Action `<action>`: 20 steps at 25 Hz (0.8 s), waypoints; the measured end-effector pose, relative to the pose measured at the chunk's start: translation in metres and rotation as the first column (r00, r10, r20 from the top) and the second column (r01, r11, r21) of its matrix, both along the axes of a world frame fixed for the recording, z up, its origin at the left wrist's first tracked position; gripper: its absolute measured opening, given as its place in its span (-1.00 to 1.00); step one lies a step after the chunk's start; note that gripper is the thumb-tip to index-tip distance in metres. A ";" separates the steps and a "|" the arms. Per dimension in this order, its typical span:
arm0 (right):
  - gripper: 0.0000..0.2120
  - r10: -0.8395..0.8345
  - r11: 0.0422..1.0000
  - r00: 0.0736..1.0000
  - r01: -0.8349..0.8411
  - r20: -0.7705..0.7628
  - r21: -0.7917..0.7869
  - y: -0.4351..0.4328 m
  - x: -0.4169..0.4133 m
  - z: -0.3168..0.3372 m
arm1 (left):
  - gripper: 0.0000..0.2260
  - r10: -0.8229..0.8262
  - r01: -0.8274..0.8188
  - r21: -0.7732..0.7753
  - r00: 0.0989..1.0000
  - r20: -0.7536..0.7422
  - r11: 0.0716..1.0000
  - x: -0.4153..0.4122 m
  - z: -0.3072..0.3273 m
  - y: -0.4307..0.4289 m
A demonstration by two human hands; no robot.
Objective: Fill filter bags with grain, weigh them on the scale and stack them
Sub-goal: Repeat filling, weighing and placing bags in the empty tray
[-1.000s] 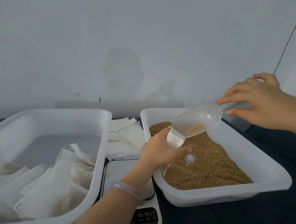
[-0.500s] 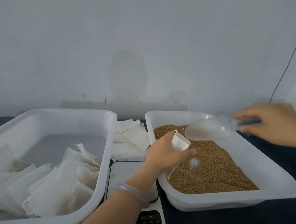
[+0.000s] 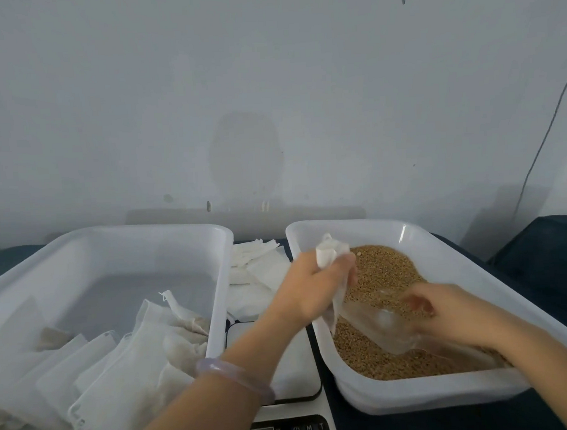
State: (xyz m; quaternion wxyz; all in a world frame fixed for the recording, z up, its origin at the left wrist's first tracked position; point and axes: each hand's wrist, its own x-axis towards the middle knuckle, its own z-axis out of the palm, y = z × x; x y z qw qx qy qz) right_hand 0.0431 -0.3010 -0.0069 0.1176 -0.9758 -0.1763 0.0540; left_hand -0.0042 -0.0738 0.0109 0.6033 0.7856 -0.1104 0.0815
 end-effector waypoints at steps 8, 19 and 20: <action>-0.35 0.267 0.849 0.960 -0.278 0.089 0.449 0.129 -0.050 0.022 | -0.69 0.348 -0.334 0.143 0.933 -0.091 0.932 -0.025 0.011 0.051; -0.75 0.321 0.878 0.947 -0.305 0.019 0.369 0.161 -0.025 0.000 | -0.78 0.084 0.062 0.500 0.961 -0.265 0.864 -0.020 -0.010 0.095; -0.72 0.310 0.893 0.951 -0.293 0.006 0.343 0.159 -0.025 -0.002 | -0.86 0.094 0.062 0.552 0.964 -0.250 0.832 -0.018 -0.010 0.094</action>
